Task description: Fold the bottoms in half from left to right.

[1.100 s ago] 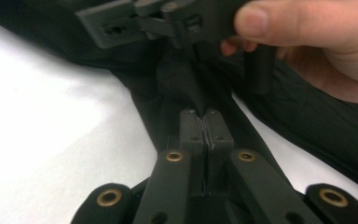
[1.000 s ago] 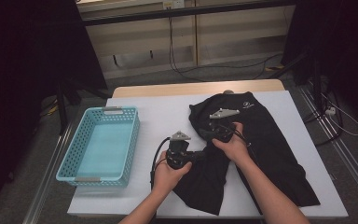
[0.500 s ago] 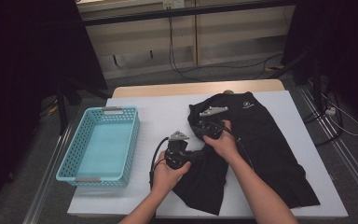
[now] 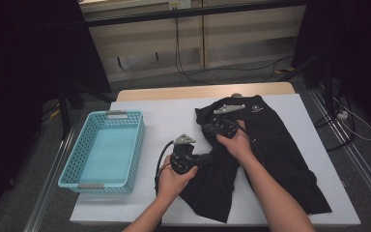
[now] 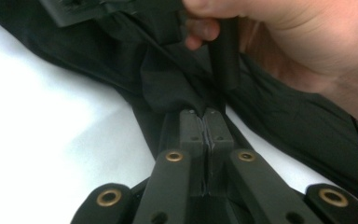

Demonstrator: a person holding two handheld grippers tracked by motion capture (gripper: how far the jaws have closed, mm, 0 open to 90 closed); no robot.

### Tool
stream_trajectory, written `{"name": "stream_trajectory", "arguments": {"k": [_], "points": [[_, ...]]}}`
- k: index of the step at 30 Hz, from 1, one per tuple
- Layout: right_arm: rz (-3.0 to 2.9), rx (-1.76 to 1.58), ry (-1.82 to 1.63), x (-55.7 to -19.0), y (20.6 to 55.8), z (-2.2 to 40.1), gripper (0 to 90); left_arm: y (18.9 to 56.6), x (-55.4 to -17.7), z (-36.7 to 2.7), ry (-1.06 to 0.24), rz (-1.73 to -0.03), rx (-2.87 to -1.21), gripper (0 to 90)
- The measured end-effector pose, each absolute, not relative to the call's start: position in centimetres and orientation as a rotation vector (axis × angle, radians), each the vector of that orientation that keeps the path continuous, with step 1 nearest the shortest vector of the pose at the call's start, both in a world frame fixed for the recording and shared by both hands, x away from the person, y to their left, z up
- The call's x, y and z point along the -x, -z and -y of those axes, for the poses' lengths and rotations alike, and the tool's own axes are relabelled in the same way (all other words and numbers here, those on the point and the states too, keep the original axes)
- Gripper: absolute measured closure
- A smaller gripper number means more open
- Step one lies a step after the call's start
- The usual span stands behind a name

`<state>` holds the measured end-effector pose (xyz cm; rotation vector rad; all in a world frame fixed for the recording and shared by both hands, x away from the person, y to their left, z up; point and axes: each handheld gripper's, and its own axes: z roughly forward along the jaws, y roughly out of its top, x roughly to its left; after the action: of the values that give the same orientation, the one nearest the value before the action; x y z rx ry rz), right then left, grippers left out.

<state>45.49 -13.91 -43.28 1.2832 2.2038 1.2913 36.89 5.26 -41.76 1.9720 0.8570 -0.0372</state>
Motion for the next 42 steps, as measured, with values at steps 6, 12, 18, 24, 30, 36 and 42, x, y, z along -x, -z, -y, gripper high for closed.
{"name": "stream_trajectory", "arguments": {"k": [6,12,18,24,30,36,42], "points": [[-2.138,-1.31,-1.313,-45.3,42.0,15.4,90.0,41.2,-36.8,-5.1,0.033,-0.846,-1.96,89.0],[-2.078,-1.344,-1.348,-45.2,41.2,16.7,90.0,40.6,-36.7,-4.8,0.038,-0.834,-1.94,88.9],[-2.049,-1.348,-1.35,-44.8,39.6,18.7,90.0,39.3,-36.6,-3.3,0.067,-0.79,-1.908,88.9],[-1.927,-1.367,-1.294,-43.7,35.0,25.1,90.0,36.3,-36.1,2.0,0.139,-0.649,-1.858,88.0],[-1.688,-1.503,-1.182,-42.7,32.4,33.3,69.8,35.6,-36.8,3.1,0.026,-0.6,-1.899,50.7],[-1.863,-1.487,-1.057,-42.2,36.3,31.3,47.1,37.7,-38.9,-0.6,-0.106,-0.721,-1.954,20.0],[-2.024,-1.427,-1.073,-40.3,39.9,27.5,37.5,39.2,-39.6,-3.2,-0.139,-0.746,-1.989,14.9]]}}
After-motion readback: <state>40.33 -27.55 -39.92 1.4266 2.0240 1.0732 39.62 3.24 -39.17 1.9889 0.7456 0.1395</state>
